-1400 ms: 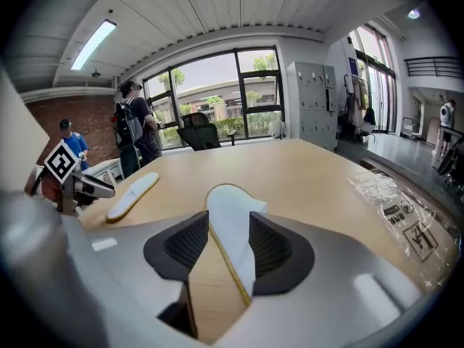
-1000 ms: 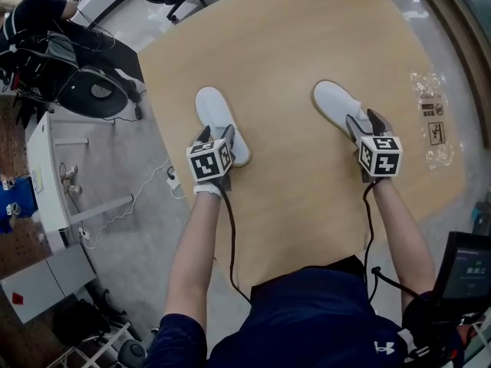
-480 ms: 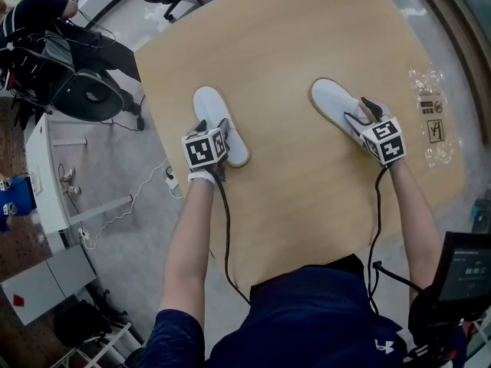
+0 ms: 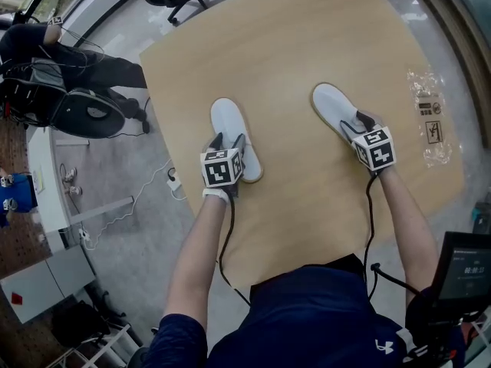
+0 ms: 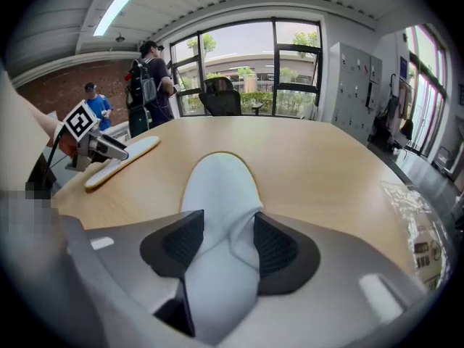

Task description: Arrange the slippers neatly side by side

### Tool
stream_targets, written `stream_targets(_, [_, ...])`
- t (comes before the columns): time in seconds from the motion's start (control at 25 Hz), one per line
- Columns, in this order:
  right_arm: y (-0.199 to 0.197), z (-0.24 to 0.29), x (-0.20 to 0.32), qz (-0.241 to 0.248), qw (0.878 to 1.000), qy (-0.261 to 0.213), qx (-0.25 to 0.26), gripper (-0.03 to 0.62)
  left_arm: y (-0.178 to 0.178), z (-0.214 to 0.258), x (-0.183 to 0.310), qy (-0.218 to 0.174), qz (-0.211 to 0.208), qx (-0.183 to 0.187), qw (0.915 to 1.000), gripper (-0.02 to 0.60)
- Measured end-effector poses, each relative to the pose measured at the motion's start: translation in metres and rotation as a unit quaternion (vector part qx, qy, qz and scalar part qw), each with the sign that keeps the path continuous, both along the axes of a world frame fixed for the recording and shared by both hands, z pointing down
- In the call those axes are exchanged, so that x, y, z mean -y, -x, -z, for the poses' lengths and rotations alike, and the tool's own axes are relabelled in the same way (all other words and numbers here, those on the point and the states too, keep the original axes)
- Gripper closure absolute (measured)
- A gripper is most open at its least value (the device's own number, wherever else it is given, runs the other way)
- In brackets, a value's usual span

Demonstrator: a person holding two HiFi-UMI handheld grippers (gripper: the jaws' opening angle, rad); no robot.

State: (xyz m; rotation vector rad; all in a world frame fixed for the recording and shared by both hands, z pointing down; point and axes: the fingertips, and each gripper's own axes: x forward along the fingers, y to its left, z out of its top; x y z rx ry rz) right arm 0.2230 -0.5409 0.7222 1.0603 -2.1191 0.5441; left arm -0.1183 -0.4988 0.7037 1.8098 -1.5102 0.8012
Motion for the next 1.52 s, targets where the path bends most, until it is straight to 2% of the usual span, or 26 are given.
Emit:
stream_targets(0.24, [0.004, 0.003, -0.020, -0.050, 0.999, 0.006, 0.005, 0.370, -0.021, 0.002, -0.020, 0.000, -0.010, -0.003, 0.9999, 0.311])
stream_targets(0.4, [0.004, 0.003, -0.031, -0.102, 0.995, 0.018, 0.012, 0.372, -0.037, 0.001, -0.034, 0.000, -0.009, -0.006, 0.9999, 0.313])
stream_targets(0.56, [0.007, 0.002, -0.044, -0.133, 0.991, 0.027, 0.007, 0.373, -0.057, 0.000, -0.049, -0.001, -0.013, -0.008, 0.9999, 0.313])
stream_targets(0.8, [0.020, 0.007, -0.063, -0.175, 0.984, 0.032, 0.007, 0.373, -0.077, -0.006, -0.063, -0.022, -0.026, 0.015, 0.9993, 0.313])
stream_targets(1.04, [0.035, 0.005, -0.087, -0.189, 0.981, 0.037, 0.018, 0.373, -0.118, -0.007, -0.082, -0.023, -0.077, 0.010, 0.9967, 0.313])
stream_targets(1.2, [0.043, 0.007, -0.105, -0.218, 0.974, 0.043, 0.040, 0.376, -0.133, -0.009, -0.091, -0.023, -0.099, 0.002, 0.9948, 0.313])
stream_targets(1.4, [0.050, 0.009, -0.124, -0.267, 0.957, 0.075, 0.083, 0.410, -0.140, -0.008, -0.094, -0.022, -0.097, 0.005, 0.9951, 0.313])
stream_targets(1.52, [0.051, 0.009, -0.127, -0.271, 0.955, 0.082, 0.089, 0.413, -0.149, -0.009, -0.096, -0.018, -0.109, 0.007, 0.9938, 0.313])
